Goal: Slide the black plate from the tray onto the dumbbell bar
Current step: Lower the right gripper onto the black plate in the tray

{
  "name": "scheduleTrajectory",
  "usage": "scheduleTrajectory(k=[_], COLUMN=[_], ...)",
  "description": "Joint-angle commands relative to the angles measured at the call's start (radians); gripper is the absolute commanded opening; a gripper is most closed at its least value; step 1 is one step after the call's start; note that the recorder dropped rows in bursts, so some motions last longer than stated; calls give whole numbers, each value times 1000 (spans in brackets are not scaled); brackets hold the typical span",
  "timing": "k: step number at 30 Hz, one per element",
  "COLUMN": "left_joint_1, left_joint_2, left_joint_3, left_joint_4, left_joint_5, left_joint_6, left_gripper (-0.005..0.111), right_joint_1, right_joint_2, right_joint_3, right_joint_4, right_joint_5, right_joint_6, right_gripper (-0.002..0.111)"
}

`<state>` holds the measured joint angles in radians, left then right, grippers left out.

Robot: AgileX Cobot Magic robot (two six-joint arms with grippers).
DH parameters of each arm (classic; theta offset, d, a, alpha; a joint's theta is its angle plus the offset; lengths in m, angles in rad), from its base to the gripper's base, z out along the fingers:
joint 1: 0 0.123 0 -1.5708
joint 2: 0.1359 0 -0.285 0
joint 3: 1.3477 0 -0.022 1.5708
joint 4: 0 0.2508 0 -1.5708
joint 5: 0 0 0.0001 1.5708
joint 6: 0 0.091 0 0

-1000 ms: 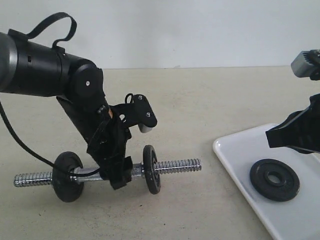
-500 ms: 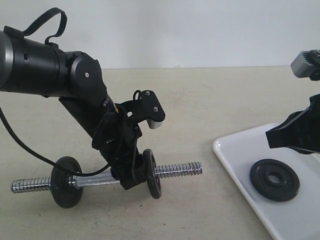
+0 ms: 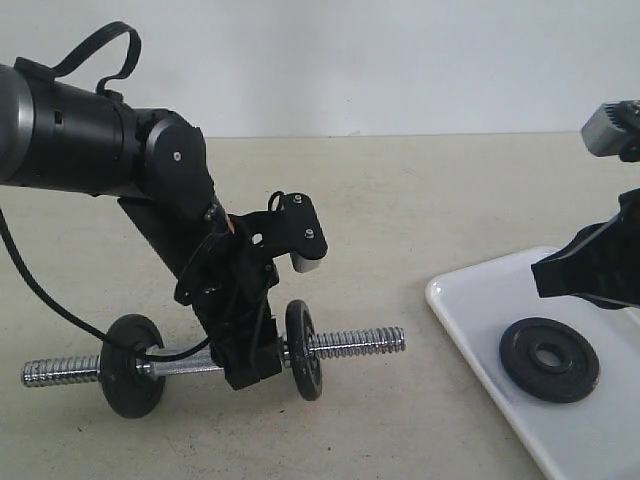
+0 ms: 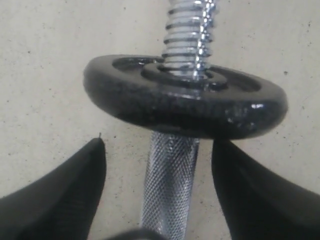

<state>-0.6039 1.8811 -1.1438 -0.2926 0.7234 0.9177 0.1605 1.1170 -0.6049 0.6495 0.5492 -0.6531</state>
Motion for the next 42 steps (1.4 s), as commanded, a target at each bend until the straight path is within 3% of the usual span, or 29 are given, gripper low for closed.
scheduleTrajectory(k=[1, 6, 11, 18, 20, 22, 24, 26, 33, 37, 39, 40, 42], left_joint_1=[0, 0, 0, 0, 0, 0, 0, 0, 0, 0, 0, 0, 0], left_joint_2=[8, 35, 47, 47, 47, 47, 47, 47, 47, 47, 47, 47, 47], left_joint_3=[3, 3, 3, 3, 3, 3, 3, 3, 3, 3, 3, 3, 3], left_joint_4=[1, 1, 1, -7, -11, -17, -23, -33, -35, -107, -107, -107, -107], left_joint_5=[9, 9, 7, 10, 10, 10, 10, 8, 11, -2, -5, -5, -5], left_joint_6=[3, 3, 3, 3, 0, 0, 0, 0, 0, 14, 28, 30, 30], left_gripper=[57, 56, 33, 26, 19, 9, 8, 8, 8, 8, 6, 4, 4], right_joint_1=[2, 2, 2, 2, 2, 2, 2, 2, 2, 2, 2, 2, 2], right_joint_2=[-2, -2, -2, 1, 1, 1, 1, 1, 3, 3, 13, 43, 100], right_joint_3=[-6, -6, -6, -6, -6, -6, 6, 19, 48, 48, 48, 48, 48], right_joint_4=[0, 0, -4, -4, -4, -4, -2, -4, -5, -5, -29, -30, -32], right_joint_5=[0, 0, 0, 38, 38, 31, 10, -26, -67, -73, -83, -81, -74], right_joint_6=[-11, -11, -11, -19, -19, -19, -15, -10, -10, -10, -10, -10, -31], right_gripper=[0, 0, 0, 1, 14, 48, 90, 105, 105, 103, 93, 83, 81])
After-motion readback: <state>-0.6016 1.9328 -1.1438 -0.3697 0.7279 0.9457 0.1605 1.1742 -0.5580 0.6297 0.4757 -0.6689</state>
